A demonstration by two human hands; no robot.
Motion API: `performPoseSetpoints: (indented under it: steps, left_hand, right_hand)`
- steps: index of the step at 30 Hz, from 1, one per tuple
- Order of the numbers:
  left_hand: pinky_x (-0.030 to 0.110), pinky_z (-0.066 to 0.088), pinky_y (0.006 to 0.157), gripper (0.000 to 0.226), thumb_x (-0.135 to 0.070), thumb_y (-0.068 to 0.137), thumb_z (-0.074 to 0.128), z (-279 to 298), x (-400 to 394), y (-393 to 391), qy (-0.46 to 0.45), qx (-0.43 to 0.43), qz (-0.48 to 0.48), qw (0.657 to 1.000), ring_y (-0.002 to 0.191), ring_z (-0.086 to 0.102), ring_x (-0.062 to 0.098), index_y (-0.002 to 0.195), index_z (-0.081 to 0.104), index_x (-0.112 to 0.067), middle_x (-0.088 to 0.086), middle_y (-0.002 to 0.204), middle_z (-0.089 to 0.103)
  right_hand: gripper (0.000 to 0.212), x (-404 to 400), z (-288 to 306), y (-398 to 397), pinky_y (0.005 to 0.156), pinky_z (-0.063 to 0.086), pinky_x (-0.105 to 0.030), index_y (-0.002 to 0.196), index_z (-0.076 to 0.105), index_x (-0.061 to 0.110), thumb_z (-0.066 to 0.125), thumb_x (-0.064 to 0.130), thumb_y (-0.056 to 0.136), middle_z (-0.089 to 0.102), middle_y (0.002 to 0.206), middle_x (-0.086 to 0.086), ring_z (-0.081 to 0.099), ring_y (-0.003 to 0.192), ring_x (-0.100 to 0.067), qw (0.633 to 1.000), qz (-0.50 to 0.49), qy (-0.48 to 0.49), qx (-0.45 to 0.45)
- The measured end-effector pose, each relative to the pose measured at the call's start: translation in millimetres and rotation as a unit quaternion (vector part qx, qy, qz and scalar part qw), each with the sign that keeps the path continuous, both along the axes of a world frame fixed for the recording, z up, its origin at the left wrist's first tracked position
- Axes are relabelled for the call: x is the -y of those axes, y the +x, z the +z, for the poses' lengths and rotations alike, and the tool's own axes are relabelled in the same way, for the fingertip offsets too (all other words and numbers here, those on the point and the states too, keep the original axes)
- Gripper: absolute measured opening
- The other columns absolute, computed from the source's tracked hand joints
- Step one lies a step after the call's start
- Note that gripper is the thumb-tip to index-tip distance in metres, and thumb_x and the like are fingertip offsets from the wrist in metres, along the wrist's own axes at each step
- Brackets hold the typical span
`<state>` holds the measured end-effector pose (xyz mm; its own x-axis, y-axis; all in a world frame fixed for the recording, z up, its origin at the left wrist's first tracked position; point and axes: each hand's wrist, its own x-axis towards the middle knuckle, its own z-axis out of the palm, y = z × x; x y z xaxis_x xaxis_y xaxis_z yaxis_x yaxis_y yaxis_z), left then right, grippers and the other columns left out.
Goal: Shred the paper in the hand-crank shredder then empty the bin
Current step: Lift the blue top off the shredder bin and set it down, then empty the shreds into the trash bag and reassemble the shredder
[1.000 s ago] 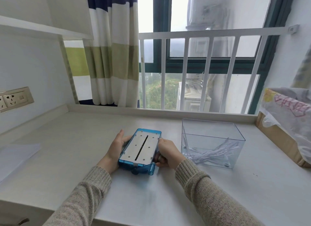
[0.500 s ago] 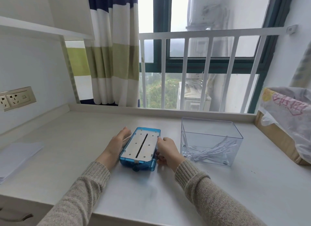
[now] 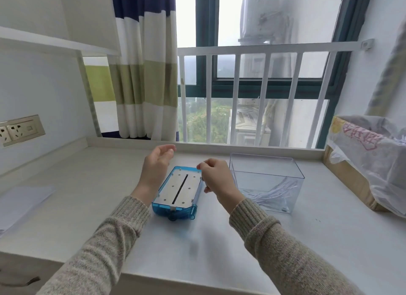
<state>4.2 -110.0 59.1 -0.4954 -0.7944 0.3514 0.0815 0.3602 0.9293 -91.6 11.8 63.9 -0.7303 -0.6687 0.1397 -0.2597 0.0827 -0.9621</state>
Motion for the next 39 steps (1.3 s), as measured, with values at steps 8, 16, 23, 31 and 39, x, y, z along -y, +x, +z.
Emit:
performPoseSetpoints:
  steps: [8,16,23,31,39]
  left_hand:
    - [0.022,0.040,0.055,0.022,-0.011,0.096,0.046,19,-29,-20,0.073,-0.035,-0.047,0.996,0.063,0.049,0.012,0.105,0.065,-0.008,0.002,0.073,0.058]
    - [0.022,0.031,0.048,0.020,-0.009,0.096,0.047,25,-67,-47,0.110,-0.007,-0.116,0.987,0.052,0.038,0.010,0.102,0.065,-0.006,0.001,0.064,0.049]
    - [0.021,0.028,0.049,0.016,-0.011,0.094,0.048,23,-93,-69,0.130,-0.012,-0.122,0.984,0.053,0.034,0.010,0.094,0.064,-0.013,-0.004,0.064,0.045]
    - [0.025,0.037,0.065,0.019,-0.022,0.098,0.048,13,-124,-88,0.147,-0.067,-0.065,0.985,0.072,0.044,0.009,0.109,0.056,-0.010,-0.003,0.081,0.049]
    - [0.016,0.033,0.069,0.012,-0.021,0.099,0.042,2,-134,-91,0.154,-0.145,0.019,0.977,0.084,0.046,0.003,0.107,0.049,-0.014,-0.006,0.093,0.050]
  right_hand:
    - [0.023,-28,19,-9,0.039,0.038,-0.024,0.076,0.062,0.007,0.044,0.008,0.089,0.049,0.059,0.001,0.042,0.048,-0.013,0.998,-0.030,-0.044,-0.030]
    - [0.022,-62,25,-30,0.041,0.034,-0.025,0.070,0.059,0.006,0.044,0.006,0.086,0.042,0.049,0.000,0.036,0.039,-0.013,0.994,-0.065,-0.088,-0.010]
    - [0.023,-92,30,-48,0.040,0.033,-0.025,0.070,0.058,0.009,0.043,0.006,0.087,0.037,0.053,-0.003,0.032,0.044,-0.014,0.990,-0.081,-0.115,0.003]
    - [0.025,-128,27,-70,0.040,0.031,-0.023,0.070,0.058,0.011,0.043,0.006,0.089,0.036,0.050,0.001,0.030,0.043,-0.011,0.976,-0.139,-0.166,0.004]
    - [0.026,-155,13,-93,0.042,0.033,-0.026,0.071,0.057,0.014,0.044,0.009,0.093,0.038,0.051,0.003,0.033,0.045,-0.010,0.942,-0.228,-0.245,-0.011]
